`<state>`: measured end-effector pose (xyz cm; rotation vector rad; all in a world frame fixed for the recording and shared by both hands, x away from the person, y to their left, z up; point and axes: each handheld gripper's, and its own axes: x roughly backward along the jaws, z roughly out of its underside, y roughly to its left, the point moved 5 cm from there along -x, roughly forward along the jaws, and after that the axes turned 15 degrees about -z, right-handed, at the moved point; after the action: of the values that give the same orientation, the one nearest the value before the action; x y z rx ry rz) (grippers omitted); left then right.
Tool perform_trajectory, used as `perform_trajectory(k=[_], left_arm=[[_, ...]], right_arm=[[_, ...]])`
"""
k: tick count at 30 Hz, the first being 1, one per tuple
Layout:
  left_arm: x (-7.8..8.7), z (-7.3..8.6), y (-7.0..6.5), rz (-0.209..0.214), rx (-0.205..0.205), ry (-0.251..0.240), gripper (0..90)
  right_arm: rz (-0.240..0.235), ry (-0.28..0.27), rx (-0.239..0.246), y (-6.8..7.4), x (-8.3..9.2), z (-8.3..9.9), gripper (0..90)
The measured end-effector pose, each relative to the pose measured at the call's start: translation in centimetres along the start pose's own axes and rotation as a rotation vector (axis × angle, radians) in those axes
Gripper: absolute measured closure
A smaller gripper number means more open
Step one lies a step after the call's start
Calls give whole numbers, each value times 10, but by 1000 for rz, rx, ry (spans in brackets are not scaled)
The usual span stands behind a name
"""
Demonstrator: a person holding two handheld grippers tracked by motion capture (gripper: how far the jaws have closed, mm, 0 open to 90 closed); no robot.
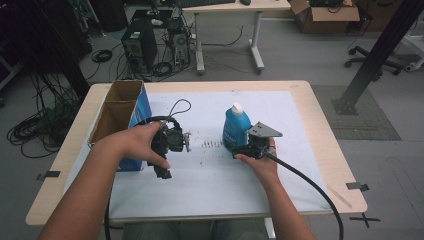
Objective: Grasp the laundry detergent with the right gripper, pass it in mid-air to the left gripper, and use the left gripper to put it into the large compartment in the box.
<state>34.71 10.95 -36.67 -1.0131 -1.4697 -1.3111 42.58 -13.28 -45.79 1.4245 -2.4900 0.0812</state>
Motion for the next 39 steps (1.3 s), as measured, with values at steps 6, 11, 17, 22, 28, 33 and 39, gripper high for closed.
perform_trajectory(k=[6, 11, 17, 22, 28, 33, 39], left_arm=[[0, 0, 0, -1, -1, -2, 64], [-1, 0, 0, -2, 1, -5, 64], [0, 1, 0, -3, 3, -2, 64], [-1, 2, 1, -4, 5, -5, 64], [-1, 2, 0, -4, 3, -4, 63], [-1, 3, 1, -4, 8, -2, 63], [-2, 3, 0, -2, 7, -2, 62]], right_arm=[[8, -11, -6, -1, 0, 0, 14], [10, -8, -4, -1, -1, 0, 41], [6, -9, -2, -1, -2, 2, 88], [6, -8, 2, -1, -3, 3, 100], [3, 2, 0, -1, -5, 5, 144], [5, 5, 6, -1, -4, 5, 168], [-1, 9, 13, -1, -5, 5, 211]])
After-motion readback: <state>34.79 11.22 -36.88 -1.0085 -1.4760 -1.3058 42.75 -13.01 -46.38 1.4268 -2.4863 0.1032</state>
